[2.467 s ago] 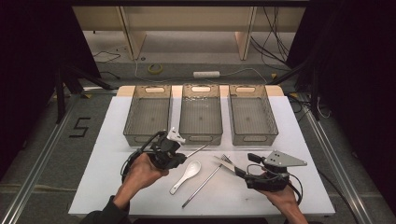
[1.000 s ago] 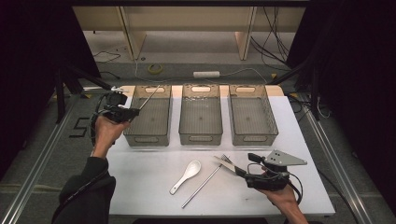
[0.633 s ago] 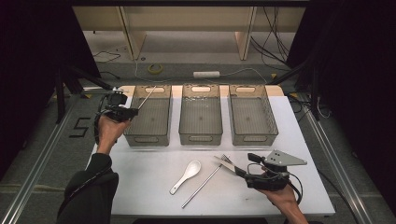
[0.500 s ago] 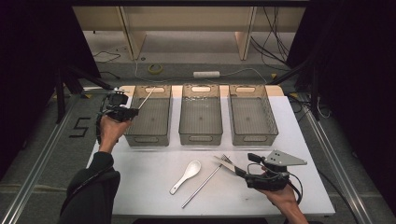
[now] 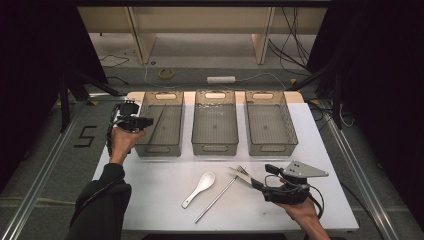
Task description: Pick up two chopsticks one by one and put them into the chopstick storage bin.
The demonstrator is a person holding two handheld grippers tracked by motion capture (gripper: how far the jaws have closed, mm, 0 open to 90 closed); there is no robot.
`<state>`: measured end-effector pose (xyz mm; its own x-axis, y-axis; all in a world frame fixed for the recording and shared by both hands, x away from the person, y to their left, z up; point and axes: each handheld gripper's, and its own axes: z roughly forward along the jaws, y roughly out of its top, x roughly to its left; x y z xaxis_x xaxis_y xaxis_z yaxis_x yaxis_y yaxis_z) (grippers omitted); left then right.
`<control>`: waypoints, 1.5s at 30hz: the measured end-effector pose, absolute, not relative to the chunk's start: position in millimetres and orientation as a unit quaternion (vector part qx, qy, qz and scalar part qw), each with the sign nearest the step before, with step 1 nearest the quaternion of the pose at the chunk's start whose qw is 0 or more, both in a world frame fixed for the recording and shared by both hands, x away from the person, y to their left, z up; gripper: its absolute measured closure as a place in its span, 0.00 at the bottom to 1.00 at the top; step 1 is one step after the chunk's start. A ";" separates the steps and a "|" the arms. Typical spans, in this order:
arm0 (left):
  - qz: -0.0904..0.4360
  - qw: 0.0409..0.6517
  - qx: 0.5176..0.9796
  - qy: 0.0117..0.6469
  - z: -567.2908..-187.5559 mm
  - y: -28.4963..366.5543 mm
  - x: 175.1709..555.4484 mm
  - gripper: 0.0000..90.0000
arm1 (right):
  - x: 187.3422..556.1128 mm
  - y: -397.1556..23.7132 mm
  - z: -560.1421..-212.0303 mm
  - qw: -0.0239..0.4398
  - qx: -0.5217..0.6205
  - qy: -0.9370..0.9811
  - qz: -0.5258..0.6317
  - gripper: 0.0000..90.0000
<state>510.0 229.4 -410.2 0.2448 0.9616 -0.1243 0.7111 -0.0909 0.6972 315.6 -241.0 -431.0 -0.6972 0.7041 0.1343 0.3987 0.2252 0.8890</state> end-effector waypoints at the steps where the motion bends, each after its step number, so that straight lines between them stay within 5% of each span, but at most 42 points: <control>1: 0.185 0.339 0.714 0.584 -409.1 228.6 508.2 0.57 | 315.6 -241.1 -431.0 0.150 0.360 0.768 0.509 0.30; 8: 0.149 0.375 0.716 0.569 -400.0 220.6 489.7 0.34 | 315.3 -241.6 -430.4 0.150 0.362 0.767 0.509 0.30; 14: 0.124 0.398 0.742 0.525 -390.9 204.7 458.0 0.26 | 315.2 -241.9 -429.5 0.153 0.361 0.765 0.511 0.30; 45: 0.107 0.368 0.809 0.445 -381.8 136.6 397.3 0.20 | 314.0 -242.9 -427.7 0.155 0.361 0.762 0.515 0.30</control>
<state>397.3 136.6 -381.8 0.5806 0.7992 -0.1554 0.6420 -0.3321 0.6910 314.0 -242.9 -427.7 -0.6916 0.7095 0.1352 0.3905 0.2100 0.8963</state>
